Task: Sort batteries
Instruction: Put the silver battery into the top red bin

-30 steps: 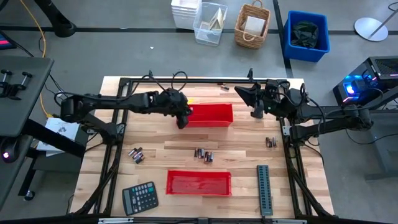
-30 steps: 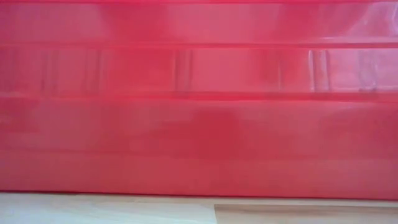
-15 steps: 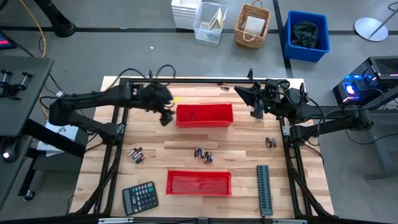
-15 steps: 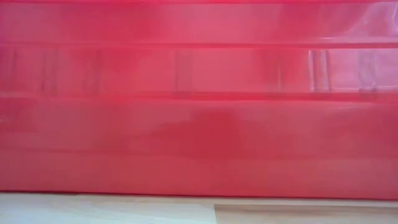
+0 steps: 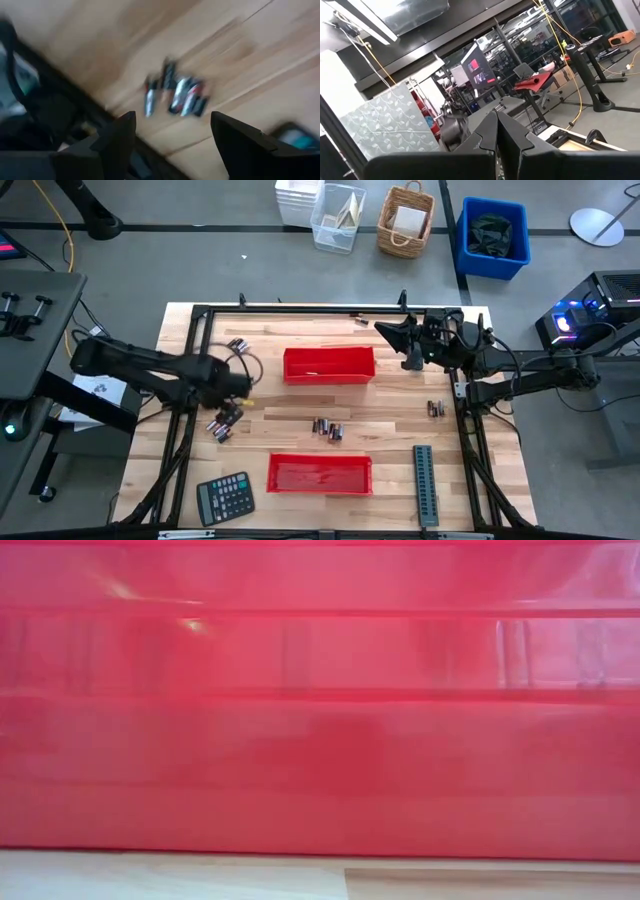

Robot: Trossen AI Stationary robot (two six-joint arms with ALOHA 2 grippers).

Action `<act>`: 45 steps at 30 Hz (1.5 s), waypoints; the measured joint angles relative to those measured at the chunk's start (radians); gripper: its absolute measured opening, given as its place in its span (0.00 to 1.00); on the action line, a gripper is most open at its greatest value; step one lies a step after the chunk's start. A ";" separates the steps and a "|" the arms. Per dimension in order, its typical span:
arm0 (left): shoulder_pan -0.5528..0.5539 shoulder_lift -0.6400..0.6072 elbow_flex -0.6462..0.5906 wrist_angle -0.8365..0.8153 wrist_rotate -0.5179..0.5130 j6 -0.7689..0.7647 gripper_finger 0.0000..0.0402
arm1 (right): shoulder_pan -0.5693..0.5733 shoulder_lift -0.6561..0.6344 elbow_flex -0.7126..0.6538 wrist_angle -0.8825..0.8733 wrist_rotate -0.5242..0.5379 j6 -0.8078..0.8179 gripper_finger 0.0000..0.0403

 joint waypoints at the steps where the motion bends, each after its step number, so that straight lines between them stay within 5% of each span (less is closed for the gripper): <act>1: -0.009 0.013 -0.021 0.000 0.027 -0.010 0.62 | -0.003 0.000 0.000 0.000 0.000 0.000 0.00; 24: -0.018 0.379 -0.033 0.031 0.113 0.192 0.46 | -0.025 0.001 0.000 -0.098 0.001 -0.004 0.00; 28: -0.017 0.404 -0.039 0.200 0.133 0.206 0.45 | -0.025 0.001 0.000 -0.126 0.001 -0.004 0.00; 45: 0.054 0.386 -0.069 0.145 0.167 0.168 0.44 | -0.025 0.001 0.000 -0.191 0.001 -0.006 0.00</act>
